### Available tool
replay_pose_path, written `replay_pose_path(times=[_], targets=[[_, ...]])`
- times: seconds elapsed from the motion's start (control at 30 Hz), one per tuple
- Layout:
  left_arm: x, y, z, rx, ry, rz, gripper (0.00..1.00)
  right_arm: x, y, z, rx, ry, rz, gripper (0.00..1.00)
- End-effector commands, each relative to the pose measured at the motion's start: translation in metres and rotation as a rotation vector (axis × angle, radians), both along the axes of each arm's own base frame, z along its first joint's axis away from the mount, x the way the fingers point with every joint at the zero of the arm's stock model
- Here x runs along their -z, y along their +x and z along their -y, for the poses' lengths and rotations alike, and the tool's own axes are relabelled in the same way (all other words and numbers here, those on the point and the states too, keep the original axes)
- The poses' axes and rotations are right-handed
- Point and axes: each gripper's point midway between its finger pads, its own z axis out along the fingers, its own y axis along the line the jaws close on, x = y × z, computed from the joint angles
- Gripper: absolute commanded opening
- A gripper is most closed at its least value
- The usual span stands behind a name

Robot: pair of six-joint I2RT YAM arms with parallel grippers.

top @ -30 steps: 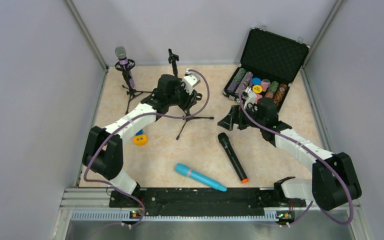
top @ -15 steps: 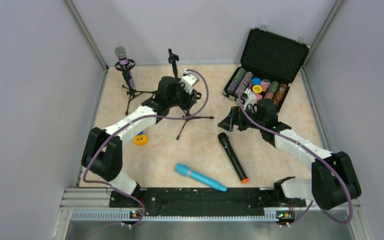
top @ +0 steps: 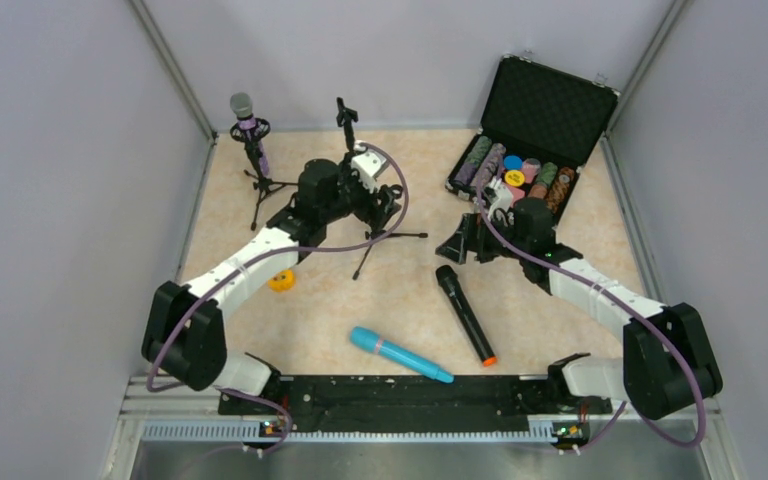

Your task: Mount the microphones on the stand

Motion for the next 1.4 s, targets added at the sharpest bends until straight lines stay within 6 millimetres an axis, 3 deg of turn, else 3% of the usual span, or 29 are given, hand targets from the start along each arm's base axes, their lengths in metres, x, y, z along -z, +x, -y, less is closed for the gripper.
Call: replay_pose_path(times=[0.0,0.3,0.37,0.5,0.63,1.0,1.23,1.37], targets=[[-0.063,-0.015,0.012,0.087,-0.137,0.179,0.89,-0.015,0.007,0.001,0.004,0.006,0.044,0.99],[-0.100,-0.043,0.010,0.123,-0.261,0.197,0.92,-0.017,0.007,0.008,0.045,-0.036,0.001,0.99],[-0.104,-0.050,0.007,0.120,-0.281,0.197,0.99,-0.015,0.006,0.010,0.048,-0.053,-0.017,0.99],[-0.105,-0.065,-0.001,0.112,-0.305,0.201,0.99,-0.013,0.004,0.010,0.052,-0.057,-0.043,0.99],[-0.089,-0.079,-0.007,0.101,-0.318,0.145,0.99,-0.007,0.002,0.012,0.071,-0.063,-0.079,0.99],[-0.023,-0.114,-0.027,0.037,-0.294,-0.067,0.99,-0.004,-0.012,0.018,0.061,-0.098,-0.112,0.99],[0.009,-0.122,-0.039,-0.051,-0.291,-0.177,0.99,0.008,-0.022,0.020,0.061,-0.211,-0.129,0.99],[0.018,-0.120,-0.042,-0.097,-0.284,-0.235,0.99,0.017,-0.030,0.021,0.063,-0.329,-0.134,0.99]])
